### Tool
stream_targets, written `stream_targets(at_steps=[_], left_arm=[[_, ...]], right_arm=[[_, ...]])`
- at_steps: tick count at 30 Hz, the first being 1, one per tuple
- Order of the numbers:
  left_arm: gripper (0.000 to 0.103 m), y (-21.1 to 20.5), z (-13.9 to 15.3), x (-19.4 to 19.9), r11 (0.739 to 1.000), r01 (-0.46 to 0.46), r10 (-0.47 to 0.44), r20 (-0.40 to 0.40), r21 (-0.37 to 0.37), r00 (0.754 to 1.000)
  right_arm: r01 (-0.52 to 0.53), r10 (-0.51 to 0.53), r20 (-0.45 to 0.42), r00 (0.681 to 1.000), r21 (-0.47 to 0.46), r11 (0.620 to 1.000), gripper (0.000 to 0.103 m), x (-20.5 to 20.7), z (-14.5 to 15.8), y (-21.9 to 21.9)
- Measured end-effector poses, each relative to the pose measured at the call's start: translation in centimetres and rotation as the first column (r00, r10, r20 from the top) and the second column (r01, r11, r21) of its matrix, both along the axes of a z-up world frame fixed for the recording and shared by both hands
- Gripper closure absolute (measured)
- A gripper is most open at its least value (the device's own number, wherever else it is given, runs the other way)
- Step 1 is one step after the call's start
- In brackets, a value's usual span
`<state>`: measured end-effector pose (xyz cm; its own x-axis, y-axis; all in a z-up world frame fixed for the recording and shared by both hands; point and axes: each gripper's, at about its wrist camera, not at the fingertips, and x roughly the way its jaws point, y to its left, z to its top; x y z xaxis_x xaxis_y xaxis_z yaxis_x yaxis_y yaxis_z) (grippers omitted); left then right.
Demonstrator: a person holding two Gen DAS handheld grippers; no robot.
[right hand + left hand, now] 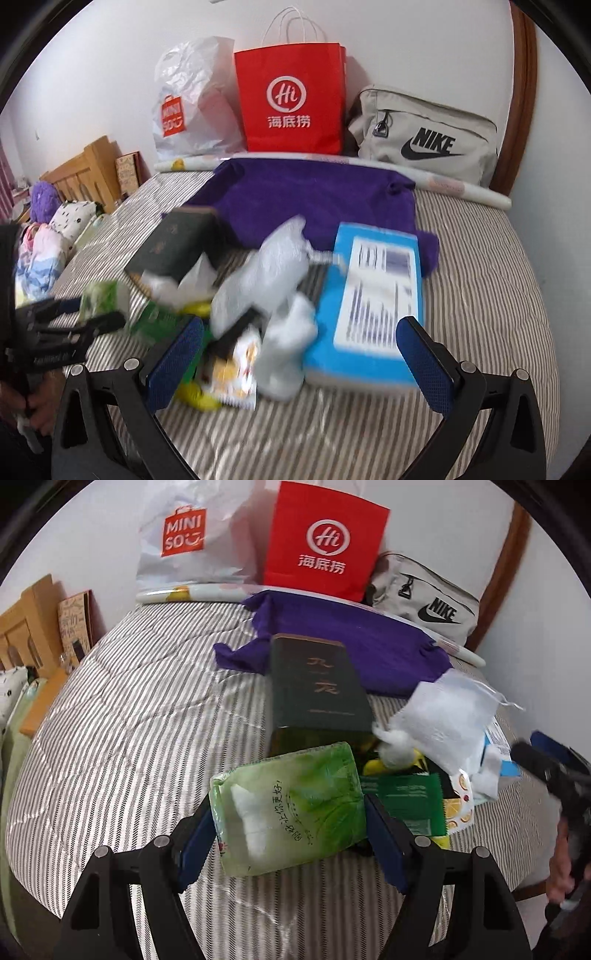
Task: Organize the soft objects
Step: 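Grasp the green wet-wipe pack with the left gripper, then grasp the clear plastic bag with the right gripper while the left holds the wipes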
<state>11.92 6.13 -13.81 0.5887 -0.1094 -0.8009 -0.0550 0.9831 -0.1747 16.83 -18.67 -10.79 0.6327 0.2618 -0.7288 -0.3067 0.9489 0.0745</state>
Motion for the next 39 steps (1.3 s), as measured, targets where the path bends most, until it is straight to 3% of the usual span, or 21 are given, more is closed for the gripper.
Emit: stream_targets(at_steps=[7, 9, 11, 13, 18, 26, 29, 34, 39], left_arm=[[0.028, 1.3, -0.9, 1.0, 1.000, -0.007, 0.007, -0.017, -0.022, 1.000], [0.028, 1.6, -1.3, 1.3, 0.999, -0.009, 0.009, -0.027, -0.031, 1.000], [0.028, 1.7, -1.6, 1.6, 0.999, -0.010, 0.009, -0.037, -0.034, 0.999], [0.028, 1.8, -1.9, 1.8, 0.999, -0.013, 0.011, -0.045, -0.034, 0.999], [0.028, 1.8, -2.2, 1.9, 1.000, -0.013, 0.011, -0.061, -0.024, 0.998], [0.028, 1.8, -2.0, 1.2, 0.999, -0.032, 0.032, -0.073, 0.007, 0.997], [0.028, 1.8, -1.9, 0.8, 0.999, -0.038, 0.039, -0.074, 0.008, 0.996], [0.028, 1.4, -1.7, 0.3, 0.999, -0.039, 0.041, -0.078, 0.016, 0.996], [0.028, 0.7, -1.9, 0.2, 0.999, -0.029, 0.031, -0.090, 0.024, 0.995]], right_arm=[[0.014, -0.012, -0.043, 0.999, 0.067, 0.998, 0.010, 4.4, -0.4, 0.7], [0.014, -0.010, -0.052, 0.999, 0.070, 0.997, 0.023, 5.2, -0.9, 1.1], [-0.002, 0.006, -0.056, 0.998, 0.070, 0.998, 0.063, 5.6, -1.2, 1.6], [-0.030, 0.036, -0.073, 0.997, 0.086, 0.996, 0.076, 5.9, -1.4, 1.9], [-0.062, 0.062, 0.001, 0.998, 0.113, 0.992, 0.080, 4.2, -0.1, 1.8], [-0.098, 0.094, 0.029, 0.995, 0.208, 0.973, 0.080, 0.6, 2.1, -0.3], [-0.078, 0.075, 0.020, 0.997, 0.190, 0.979, 0.080, -0.8, 1.6, -1.4], [-0.044, 0.060, -0.055, 0.997, 0.257, 0.965, 0.082, -3.6, -0.6, -4.4], [0.006, 0.023, -0.133, 0.991, 0.212, 0.977, 0.082, -4.8, -4.0, -5.6]])
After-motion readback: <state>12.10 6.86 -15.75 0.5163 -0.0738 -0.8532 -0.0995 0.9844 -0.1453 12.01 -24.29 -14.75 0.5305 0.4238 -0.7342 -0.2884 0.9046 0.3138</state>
